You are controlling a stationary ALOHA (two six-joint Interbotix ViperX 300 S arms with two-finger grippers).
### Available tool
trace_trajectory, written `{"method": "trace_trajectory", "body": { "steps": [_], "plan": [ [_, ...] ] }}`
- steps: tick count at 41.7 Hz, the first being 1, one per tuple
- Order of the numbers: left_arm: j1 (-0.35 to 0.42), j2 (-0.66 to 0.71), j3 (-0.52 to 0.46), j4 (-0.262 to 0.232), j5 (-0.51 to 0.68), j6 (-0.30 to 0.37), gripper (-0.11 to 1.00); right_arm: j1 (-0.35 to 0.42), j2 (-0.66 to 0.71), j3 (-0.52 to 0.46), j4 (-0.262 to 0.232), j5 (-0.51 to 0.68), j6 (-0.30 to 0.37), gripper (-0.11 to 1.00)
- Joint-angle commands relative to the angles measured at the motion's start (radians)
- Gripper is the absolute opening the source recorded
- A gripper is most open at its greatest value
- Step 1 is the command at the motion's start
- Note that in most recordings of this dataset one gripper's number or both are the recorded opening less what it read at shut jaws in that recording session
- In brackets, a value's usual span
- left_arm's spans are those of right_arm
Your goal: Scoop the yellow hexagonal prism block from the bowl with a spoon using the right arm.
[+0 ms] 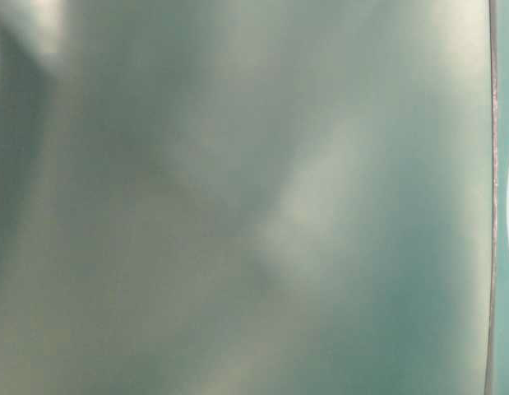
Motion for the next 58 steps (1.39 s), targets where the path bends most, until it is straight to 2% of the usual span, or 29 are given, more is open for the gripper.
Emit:
{"method": "trace_trajectory", "body": {
  "steps": [1,13,24,31,44,58],
  "plan": [
    [-0.002,0.006,-0.017,0.003,-0.006,0.000,0.00,0.003,-0.011,-0.005,-0.003,-0.003,-0.003,0.54],
    [-0.002,0.008,-0.017,0.005,-0.006,0.000,0.00,0.003,-0.012,-0.006,-0.008,-0.003,-0.003,0.52],
    [-0.002,0.008,-0.017,0.005,-0.006,0.002,0.00,0.003,-0.020,-0.003,-0.006,-0.003,-0.003,0.31],
    [-0.002,0.008,-0.017,0.003,-0.006,0.002,0.00,0.003,-0.051,0.003,-0.006,-0.002,-0.005,0.22],
    [-0.002,0.008,-0.017,0.003,-0.006,0.002,0.00,0.003,-0.091,-0.002,-0.003,0.092,-0.003,0.21],
    [-0.002,0.008,-0.017,0.003,-0.006,0.000,0.00,0.002,-0.094,-0.005,0.003,0.104,-0.002,0.19]
  ]
}}
